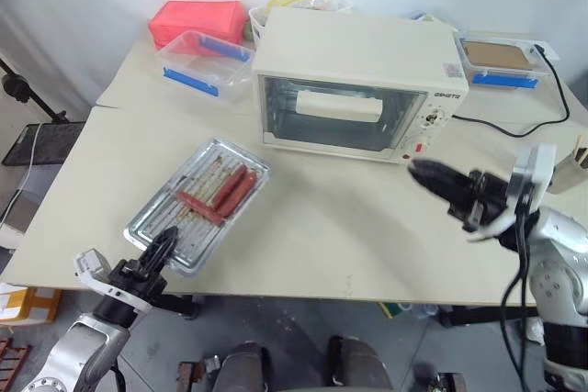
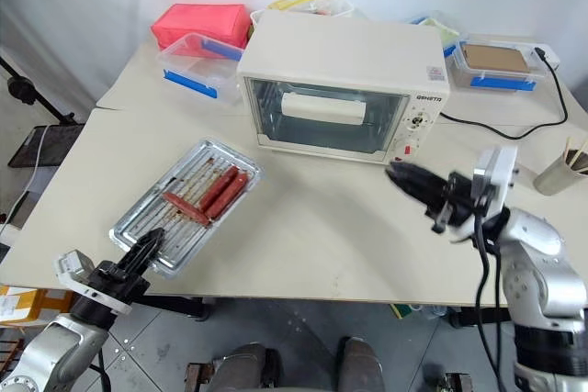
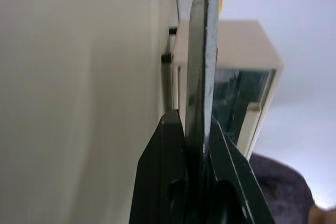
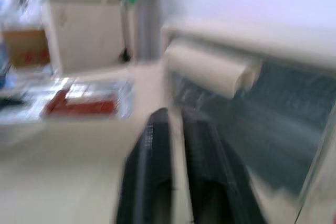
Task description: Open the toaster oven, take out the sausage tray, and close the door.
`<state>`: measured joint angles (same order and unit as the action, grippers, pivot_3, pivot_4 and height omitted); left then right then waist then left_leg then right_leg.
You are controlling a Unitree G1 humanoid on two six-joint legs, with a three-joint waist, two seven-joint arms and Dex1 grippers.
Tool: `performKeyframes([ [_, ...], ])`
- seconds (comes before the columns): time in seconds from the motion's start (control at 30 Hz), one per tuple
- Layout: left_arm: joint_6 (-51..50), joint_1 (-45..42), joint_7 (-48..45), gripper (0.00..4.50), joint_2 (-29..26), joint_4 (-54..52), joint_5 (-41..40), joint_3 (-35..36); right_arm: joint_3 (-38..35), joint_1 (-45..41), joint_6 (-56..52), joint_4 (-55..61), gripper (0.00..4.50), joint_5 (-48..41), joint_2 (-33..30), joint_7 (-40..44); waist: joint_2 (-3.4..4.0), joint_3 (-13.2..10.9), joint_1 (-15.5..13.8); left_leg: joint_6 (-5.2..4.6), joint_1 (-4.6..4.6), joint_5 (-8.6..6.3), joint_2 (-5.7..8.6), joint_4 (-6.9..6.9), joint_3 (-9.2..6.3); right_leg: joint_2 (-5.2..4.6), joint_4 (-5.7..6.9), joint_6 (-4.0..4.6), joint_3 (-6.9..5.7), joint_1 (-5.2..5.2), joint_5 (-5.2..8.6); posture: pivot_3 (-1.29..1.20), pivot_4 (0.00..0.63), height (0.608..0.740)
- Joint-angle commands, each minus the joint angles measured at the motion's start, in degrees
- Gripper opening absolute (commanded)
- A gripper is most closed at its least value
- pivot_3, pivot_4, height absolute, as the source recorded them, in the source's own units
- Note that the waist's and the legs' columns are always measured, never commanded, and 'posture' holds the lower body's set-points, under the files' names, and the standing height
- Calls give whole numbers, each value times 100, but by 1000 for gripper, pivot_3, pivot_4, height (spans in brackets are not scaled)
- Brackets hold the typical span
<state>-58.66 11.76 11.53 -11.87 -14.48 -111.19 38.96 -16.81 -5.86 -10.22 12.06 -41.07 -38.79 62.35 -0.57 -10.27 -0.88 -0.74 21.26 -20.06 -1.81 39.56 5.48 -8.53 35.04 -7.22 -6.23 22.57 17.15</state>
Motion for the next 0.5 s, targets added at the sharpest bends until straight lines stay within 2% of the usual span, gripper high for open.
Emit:
performKeyframes([
  [0.03, -426, -288, -188, 0, -465, 176, -181, -610, -401, 1007, 714, 395, 1547, 344, -224, 751, 1, 1, -70, 0, -1, 0, 2, -2, -2, 1, -6, 0, -1, -4, 0, 0, 150, 740],
  [0.2, -1034, -903, -393, 0, -1291, 903, -181, -1434, -697, 1833, 994, 685, 3147, 387, -185, 826, 14, 7, -48, -3, -16, 3, 7, 9, 7, 0, -17, -8, 20, -13, -4, 0, 150, 740],
  [0.27, -1257, -1392, -393, 0, -1607, 1358, -181, -1869, -814, 2044, 951, 862, 3917, 372, -152, 679, 19, 9, -48, 2, -21, 4, 4, 8, 4, 1, -11, -6, 20, -13, -3, 0, 150, 740],
  [0.33, -1405, -1979, -354, 0, -1802, 1888, -181, -2295, -927, 2248, 872, 1118, 4477, 360, -131, 498, 29, 14, -74, 6, -21, 5, 3, 7, 4, 2, -7, -5, 21, -10, -3, 0, 150, 740],
  [0.5, -1628, -3311, -455, 0, -1697, 3144, 303, -3084, -1216, 2797, 740, 1620, 4477, 338, -57, 138, 31, 16, -125, 6, -13, 7, 11, 5, -2, 2, 5, -9, 18, -12, -5, 0, 150, 740],
])
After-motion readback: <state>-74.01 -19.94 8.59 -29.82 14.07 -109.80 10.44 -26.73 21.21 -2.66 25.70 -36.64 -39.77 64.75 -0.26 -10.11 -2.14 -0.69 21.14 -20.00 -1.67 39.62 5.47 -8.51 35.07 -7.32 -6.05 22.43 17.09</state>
